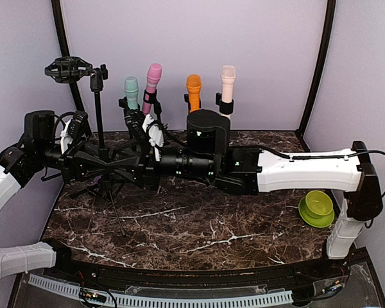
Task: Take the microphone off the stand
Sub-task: Unscrew the knob on the stand of the microphone stand.
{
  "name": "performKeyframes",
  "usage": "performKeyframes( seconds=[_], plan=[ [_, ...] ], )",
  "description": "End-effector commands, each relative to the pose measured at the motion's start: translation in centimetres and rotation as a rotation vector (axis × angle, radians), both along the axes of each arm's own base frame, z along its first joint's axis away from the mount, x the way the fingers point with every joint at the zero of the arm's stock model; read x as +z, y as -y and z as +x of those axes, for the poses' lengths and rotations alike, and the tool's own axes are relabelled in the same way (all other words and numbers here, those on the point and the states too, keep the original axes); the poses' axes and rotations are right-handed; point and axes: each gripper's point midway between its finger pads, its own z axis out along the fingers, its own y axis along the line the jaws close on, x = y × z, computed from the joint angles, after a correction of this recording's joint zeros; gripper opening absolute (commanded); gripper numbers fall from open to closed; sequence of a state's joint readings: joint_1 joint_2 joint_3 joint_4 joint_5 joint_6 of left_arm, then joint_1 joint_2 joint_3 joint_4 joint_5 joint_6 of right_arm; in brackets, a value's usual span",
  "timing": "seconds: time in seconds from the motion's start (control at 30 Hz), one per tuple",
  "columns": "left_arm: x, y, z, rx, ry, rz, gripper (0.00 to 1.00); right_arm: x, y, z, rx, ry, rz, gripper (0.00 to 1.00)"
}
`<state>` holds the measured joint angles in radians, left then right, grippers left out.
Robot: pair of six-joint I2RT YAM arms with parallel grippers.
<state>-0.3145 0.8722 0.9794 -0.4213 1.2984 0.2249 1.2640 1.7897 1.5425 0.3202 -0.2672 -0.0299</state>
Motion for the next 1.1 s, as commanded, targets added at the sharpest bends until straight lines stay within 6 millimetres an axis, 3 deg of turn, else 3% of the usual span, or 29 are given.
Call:
performKeyframes(
  seconds=[0.0,0.4,0.63,0.9,1.0,1.07],
  plan=[
    [1.7,-0.1,-1.0,-0.041,0.061,-0.031,0.0,1.3,-0.3,0.5,-0.045,0.044,0.027,0.45],
    [1.5,-0.1,-1.1,-0.033,0.071,-0.02,0.0,2.2,-0.3,0.7,-0.07,0.054,0.062,0.34],
    [1.5,-0.1,-1.0,-0.032,0.078,-0.02,0.0,1.8,-0.4,0.6,-0.068,0.043,0.052,0.17],
    [0.9,-0.3,-0.9,-0.014,0.168,0.02,0.0,1.6,-0.6,0.5,-0.048,-0.019,0.037,0.12],
    [0.3,-0.5,-0.7,0.001,0.242,0.062,0.0,1.3,-0.6,0.4,-0.029,-0.051,0.022,0.13],
    [0.3,-0.5,-0.5,0.013,0.248,0.074,0.0,1.0,-0.4,0.4,-0.033,-0.054,0.012,0.28]
  ],
)
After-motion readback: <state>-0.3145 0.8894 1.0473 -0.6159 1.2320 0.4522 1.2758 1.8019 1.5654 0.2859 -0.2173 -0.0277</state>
